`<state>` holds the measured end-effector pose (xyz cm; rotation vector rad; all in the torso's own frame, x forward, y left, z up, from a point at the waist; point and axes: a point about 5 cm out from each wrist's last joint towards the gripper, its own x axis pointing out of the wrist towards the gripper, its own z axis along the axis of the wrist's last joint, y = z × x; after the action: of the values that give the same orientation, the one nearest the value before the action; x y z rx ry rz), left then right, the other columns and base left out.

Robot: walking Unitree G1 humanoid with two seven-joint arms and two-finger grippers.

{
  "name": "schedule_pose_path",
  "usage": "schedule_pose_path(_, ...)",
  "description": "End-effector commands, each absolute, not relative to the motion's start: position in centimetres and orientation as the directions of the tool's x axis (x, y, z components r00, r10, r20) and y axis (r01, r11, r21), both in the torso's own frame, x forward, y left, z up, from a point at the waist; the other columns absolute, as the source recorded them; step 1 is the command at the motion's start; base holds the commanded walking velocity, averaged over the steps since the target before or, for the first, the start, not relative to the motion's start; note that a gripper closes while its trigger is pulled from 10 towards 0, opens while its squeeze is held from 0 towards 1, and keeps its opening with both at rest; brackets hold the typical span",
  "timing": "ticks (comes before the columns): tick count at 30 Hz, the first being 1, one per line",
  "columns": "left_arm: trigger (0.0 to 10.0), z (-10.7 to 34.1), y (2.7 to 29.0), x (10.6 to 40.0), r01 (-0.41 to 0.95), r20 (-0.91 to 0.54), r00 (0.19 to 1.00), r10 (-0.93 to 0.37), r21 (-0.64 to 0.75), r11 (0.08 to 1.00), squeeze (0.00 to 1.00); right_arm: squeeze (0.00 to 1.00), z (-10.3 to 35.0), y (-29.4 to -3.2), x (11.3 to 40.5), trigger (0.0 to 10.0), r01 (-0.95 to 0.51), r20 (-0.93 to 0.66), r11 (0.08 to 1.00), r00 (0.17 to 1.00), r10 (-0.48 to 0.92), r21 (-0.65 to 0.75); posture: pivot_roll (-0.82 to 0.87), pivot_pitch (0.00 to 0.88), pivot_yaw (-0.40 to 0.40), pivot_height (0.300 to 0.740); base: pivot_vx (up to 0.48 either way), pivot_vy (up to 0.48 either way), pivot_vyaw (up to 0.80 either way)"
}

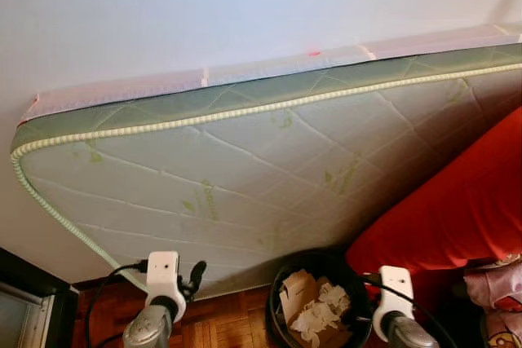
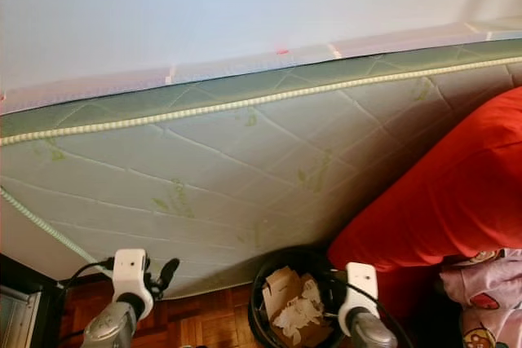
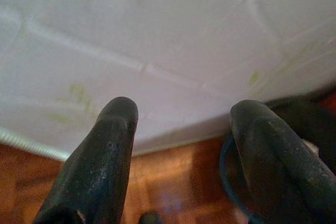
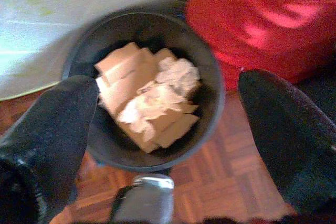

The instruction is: Clean up the room

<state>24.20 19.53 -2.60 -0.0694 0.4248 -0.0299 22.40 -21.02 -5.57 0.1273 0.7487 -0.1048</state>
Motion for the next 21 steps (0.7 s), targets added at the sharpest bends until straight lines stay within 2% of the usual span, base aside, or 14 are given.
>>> schedule_pose_path(1, 10.0, -3.8, 20.3, 22.8, -0.019, -0.485, 0.875, -0.014, -0.063, 0.998, 0.0, 0.0, -5.8, -22.6, 21.5, 10.0, 0.223, -0.704, 0.973, 0.7, -0.116, 0.061, 0.12, 0.095, -0.026, 0.74, 0.0, 0.0, 0.0)
schedule_pose_path(5, 10.0, -4.6, 20.5, 22.0, -0.026, -0.524, 0.851, -0.007, -0.055, 0.998, 0.0, 0.0, -5.9, -24.0, 20.7, 10.0, 0.279, -0.709, 0.959, 0.686, -0.162, 0.051, 0.12, 0.09, -0.026, 0.74, 0.0, 0.0, 0.0)
schedule_pose_path(9, 10.0, -6.1, 20.8, 20.1, -0.061, -0.614, 0.789, 0.021, -0.045, 0.997, 0.0, 0.0, -6.6, -25.4, 18.8, 10.0, 0.325, -0.731, 0.945, 0.651, -0.203, 0.026, 0.11, 0.079, -0.027, 0.74, 0.0, 0.0, 0.0)
schedule_pose_path(15, 10.0, -7.1, 20.9, 18.7, -0.093, -0.672, 0.739, 0.043, -0.038, 0.995, 0.0, 0.0, -7.4, -24.2, 17.7, 10.0, 0.309, -0.754, 0.95, 0.631, -0.181, 0.031, 0.11, 0.074, -0.023, 0.74, 0.0, 0.0, 0.0)
schedule_pose_path(21, 10.0, -7.3, 20.9, 18.4, -0.094, -0.689, 0.723, 0.044, -0.036, 0.995, 0.0, 0.0, -7.6, -23.3, 17.8, 10.0, 0.296, -0.755, 0.954, 0.637, -0.157, 0.051, 0.1, 0.07, -0.015, 0.74, 0.0, 0.0, 0.0)
